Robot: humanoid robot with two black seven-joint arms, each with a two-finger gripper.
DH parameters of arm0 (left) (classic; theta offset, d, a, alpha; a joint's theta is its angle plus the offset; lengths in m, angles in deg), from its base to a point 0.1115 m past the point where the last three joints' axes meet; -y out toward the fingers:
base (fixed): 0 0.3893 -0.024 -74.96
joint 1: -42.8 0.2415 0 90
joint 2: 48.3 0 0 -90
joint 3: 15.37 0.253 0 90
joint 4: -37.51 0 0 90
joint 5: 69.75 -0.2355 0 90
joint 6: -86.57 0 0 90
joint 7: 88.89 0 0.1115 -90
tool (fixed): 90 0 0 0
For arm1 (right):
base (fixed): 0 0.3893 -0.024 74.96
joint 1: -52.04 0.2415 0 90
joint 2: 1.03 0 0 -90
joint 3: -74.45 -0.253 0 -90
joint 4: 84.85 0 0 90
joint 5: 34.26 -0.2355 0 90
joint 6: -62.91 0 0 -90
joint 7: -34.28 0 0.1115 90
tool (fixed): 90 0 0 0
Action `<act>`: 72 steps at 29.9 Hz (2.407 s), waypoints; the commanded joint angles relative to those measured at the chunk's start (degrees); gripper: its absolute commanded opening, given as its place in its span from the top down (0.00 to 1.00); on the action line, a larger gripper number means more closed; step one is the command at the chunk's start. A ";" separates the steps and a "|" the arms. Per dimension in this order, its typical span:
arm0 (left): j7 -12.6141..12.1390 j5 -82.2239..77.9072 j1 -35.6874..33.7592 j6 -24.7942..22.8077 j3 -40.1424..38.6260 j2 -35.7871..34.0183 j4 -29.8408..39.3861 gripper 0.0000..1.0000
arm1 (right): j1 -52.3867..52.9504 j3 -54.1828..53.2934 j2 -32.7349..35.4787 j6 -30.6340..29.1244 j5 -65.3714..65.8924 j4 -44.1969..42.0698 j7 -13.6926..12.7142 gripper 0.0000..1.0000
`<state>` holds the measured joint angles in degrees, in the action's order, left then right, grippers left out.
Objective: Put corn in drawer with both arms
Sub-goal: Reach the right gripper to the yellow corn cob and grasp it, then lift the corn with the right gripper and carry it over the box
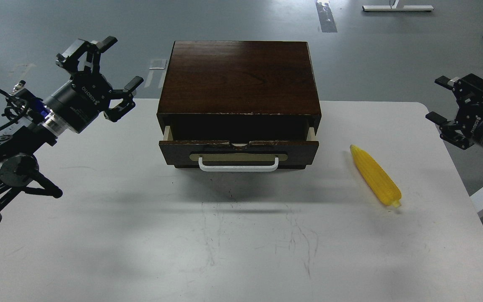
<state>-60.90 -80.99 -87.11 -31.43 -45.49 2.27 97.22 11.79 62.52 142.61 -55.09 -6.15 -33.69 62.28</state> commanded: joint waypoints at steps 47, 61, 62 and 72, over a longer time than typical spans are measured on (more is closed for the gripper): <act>0.00 -0.09 2.56 0.00 -3.72 1.11 0.49 0.02 | 11.07 27.57 -15.49 6.83 55.21 -6.25 0.00 0.78; 0.00 -0.18 2.56 0.00 -4.51 0.94 0.92 0.02 | 30.57 27.40 -8.73 6.74 54.42 2.80 0.00 0.87; 0.00 -0.18 2.56 0.00 -4.51 1.02 0.92 0.02 | 33.63 27.48 -8.73 6.74 54.42 3.59 0.00 0.87; 0.00 -0.27 2.47 0.00 -5.56 0.67 1.01 0.02 | 55.00 34.68 -17.41 6.30 54.59 9.66 0.00 0.86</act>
<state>-60.89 -81.16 -84.55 -31.43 -50.59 3.01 98.25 61.41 93.74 129.32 -48.79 48.46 -25.41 62.28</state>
